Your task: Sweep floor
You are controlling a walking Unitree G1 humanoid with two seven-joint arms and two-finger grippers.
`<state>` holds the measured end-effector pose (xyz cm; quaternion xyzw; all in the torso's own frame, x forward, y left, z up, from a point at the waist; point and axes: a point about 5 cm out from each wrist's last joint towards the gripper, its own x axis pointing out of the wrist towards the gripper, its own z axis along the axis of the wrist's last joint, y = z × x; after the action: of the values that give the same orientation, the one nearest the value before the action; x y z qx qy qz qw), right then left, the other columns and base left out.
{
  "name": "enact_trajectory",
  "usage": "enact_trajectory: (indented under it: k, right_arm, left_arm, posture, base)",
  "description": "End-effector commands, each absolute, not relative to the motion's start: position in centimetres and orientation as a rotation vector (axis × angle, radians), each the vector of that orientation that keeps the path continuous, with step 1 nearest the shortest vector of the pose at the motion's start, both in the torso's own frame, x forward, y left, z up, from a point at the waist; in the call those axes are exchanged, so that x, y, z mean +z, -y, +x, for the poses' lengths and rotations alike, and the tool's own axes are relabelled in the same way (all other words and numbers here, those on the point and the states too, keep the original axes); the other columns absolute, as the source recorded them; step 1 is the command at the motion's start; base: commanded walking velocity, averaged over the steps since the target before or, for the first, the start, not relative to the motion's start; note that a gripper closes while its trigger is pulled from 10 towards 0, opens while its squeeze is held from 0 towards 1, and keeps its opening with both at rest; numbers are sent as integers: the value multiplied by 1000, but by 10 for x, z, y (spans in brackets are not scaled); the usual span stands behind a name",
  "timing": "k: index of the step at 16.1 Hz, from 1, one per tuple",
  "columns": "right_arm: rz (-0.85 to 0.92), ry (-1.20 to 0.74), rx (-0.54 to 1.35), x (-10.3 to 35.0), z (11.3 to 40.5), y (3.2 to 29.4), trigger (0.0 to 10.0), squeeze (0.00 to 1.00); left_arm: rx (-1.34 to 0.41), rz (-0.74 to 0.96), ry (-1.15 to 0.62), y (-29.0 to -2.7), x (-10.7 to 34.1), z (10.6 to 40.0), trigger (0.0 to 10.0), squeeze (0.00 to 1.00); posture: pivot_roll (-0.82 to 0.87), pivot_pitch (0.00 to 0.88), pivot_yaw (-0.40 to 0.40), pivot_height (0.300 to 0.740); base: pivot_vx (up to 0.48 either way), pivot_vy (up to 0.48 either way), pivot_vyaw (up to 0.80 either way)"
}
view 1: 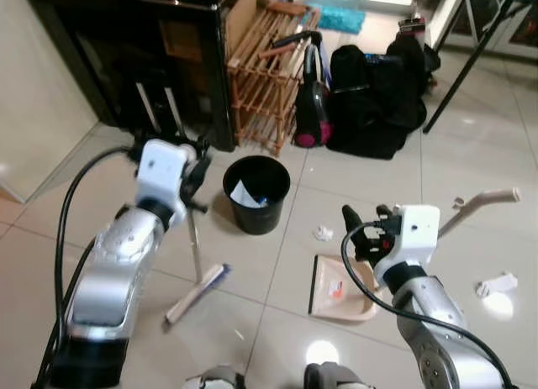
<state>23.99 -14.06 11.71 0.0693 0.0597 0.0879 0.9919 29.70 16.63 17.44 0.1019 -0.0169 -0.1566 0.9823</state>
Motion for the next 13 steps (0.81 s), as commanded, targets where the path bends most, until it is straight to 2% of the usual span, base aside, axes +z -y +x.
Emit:
enact_trajectory:
  k: [1, 6, 8, 10, 11, 12, 13]
  right_arm:
    - [132, -102, 229, 119, 242, 137, 10000, 0]
    - [72, -47, 362, 126, 254, 129, 10000, 0]
    - [67, -27, 435, 130, 256, 127, 10000, 0]
    - [100, -9, 537, 135, 257, 122, 10000, 0]
    - [101, -6, 567, 137, 257, 120, 10000, 278]
    - [97, -3, 606, 139, 258, 117, 10000, 949]
    - [101, 3, 628, 141, 259, 115, 10000, 1000]
  left_arm:
    - [-386, 196, 59, -161, 179, 299, 10000, 0]
    - [-490, 134, 102, -162, 196, 314, 10000, 0]
    - [-644, 74, 96, -152, 202, 314, 10000, 0]
    - [-795, 88, 98, -144, 211, 316, 10000, 0]
    - [-812, 99, 100, -144, 213, 318, 10000, 0]
    - [-836, 90, 99, -145, 217, 321, 10000, 0]
    - [-860, 70, 105, -145, 220, 323, 10000, 0]
  posture:
    - [-31, 117, 5, 740]
    - [-23, 102, -7, 740]
    - [-26, 101, -3, 740]
    - [-27, 99, 1, 740]
    - [-29, 98, 3, 740]
    - [-31, 96, 3, 740]
    - [-29, 92, 3, 740]
  base:
    - [0, 0, 0]
    - [0, 0, 0]
    - [0, 0, 0]
    - [0, 0, 0]
    - [0, 0, 0]
    - [0, 0, 0]
    - [0, 0, 0]
